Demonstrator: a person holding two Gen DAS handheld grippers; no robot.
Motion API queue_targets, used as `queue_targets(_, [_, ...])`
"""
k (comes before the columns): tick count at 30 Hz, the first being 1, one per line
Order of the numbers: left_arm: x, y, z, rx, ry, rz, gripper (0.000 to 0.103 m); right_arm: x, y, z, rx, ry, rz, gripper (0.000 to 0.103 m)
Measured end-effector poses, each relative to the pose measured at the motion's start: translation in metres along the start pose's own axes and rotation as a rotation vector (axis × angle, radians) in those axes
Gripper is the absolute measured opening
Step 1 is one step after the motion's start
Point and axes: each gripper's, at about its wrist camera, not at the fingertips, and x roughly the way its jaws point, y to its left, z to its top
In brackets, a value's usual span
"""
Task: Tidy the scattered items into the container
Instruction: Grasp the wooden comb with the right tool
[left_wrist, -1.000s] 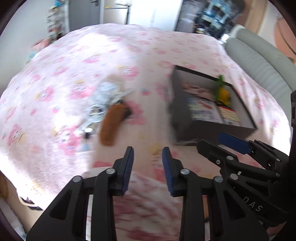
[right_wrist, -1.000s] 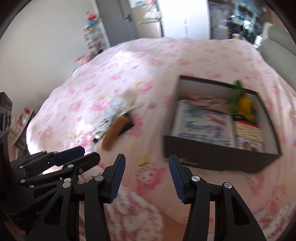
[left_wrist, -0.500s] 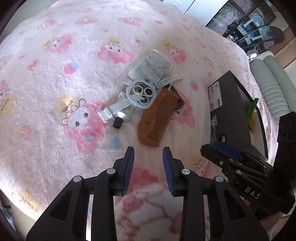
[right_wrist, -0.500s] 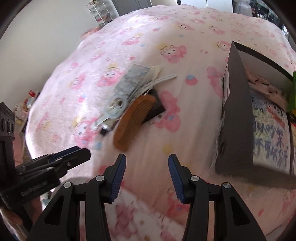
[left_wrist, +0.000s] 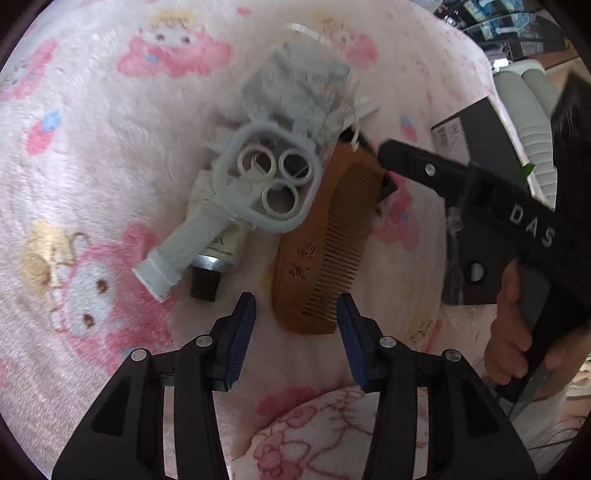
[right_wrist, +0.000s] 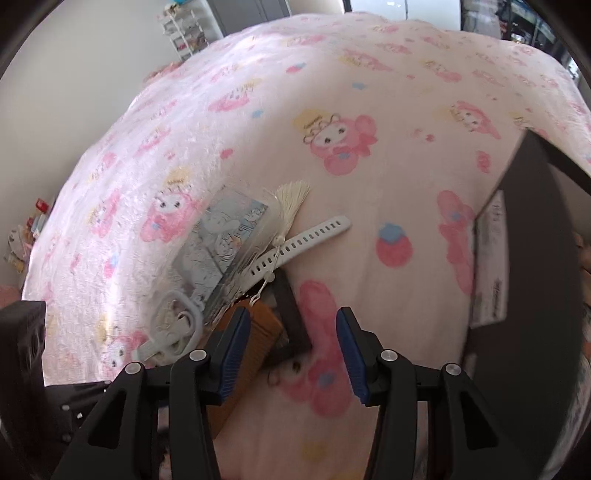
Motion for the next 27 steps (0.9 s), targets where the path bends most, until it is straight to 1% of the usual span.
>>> queue_targets(2, [0.003,0.004,0.001,-0.013,0.006,-0.033,0.044,0.012,0.003,0.000,-0.024,0.042,0.020,0.044])
queue_targets(3, [0.003,0.006,0.002,-0.018,0.003,-0.052,0.044,0.015,0.004,-0.002,-0.029,0.055,0.038,0.043])
queue_targets(4, [0.002,0.009,0.002,-0.026,0.004,-0.069,0.044,0.017,0.005,-0.004,-0.027,0.067,0.063,0.039])
queue_targets(5, [0.002,0.010,0.002,-0.036,0.001,-0.077,0.043,0.019,0.007,-0.008,-0.028,0.077,0.066,0.039])
queue_targets(7, [-0.001,0.013,0.000,-0.054,-0.014,-0.091,0.043,0.017,0.011,-0.012,-0.051,0.074,0.060,0.039])
queue_targets(10, [-0.009,0.017,-0.008,-0.085,-0.042,-0.118,0.043,0.009,0.013,-0.019,-0.044,0.091,0.104,0.037])
queue_targets(12, [-0.015,0.020,-0.013,-0.101,-0.061,-0.102,0.041,0.002,0.019,-0.029,-0.049,0.119,0.159,0.037])
queue_targets(13, [-0.018,0.021,-0.016,-0.109,-0.074,-0.089,0.041,-0.002,0.022,-0.035,-0.052,0.126,0.173,0.034])
queue_targets(14, [-0.023,0.024,-0.020,-0.124,-0.093,-0.079,0.041,-0.006,0.025,-0.041,-0.061,0.143,0.189,0.034])
queue_targets(15, [-0.026,0.028,-0.022,-0.135,-0.106,-0.076,0.041,-0.010,0.028,-0.048,-0.069,0.161,0.227,0.034])
queue_targets(16, [-0.028,0.032,-0.026,-0.145,-0.110,-0.072,0.041,-0.013,0.029,-0.052,-0.068,0.163,0.243,0.034])
queue_targets(18, [-0.028,0.038,-0.031,-0.168,-0.109,-0.064,0.041,-0.022,0.027,-0.053,-0.075,0.113,0.174,0.034])
queue_targets(20, [-0.026,0.044,-0.035,-0.180,-0.096,-0.100,0.040,-0.026,0.020,-0.044,-0.069,0.047,0.110,0.034])
queue_targets(21, [-0.024,0.045,-0.036,-0.181,-0.089,-0.117,0.038,-0.023,0.017,-0.037,-0.062,0.038,0.094,0.034])
queue_targets(23, [-0.021,0.047,-0.030,-0.180,-0.093,-0.122,0.028,-0.017,0.014,-0.024,-0.054,0.009,0.087,0.034])
queue_targets(25, [-0.021,0.048,-0.031,-0.183,-0.111,-0.116,0.025,-0.008,0.013,-0.015,-0.064,0.010,0.085,0.034])
queue_targets(27, [-0.017,0.050,-0.026,-0.193,-0.103,-0.129,0.025,0.008,0.014,-0.009,-0.069,0.047,0.100,0.030])
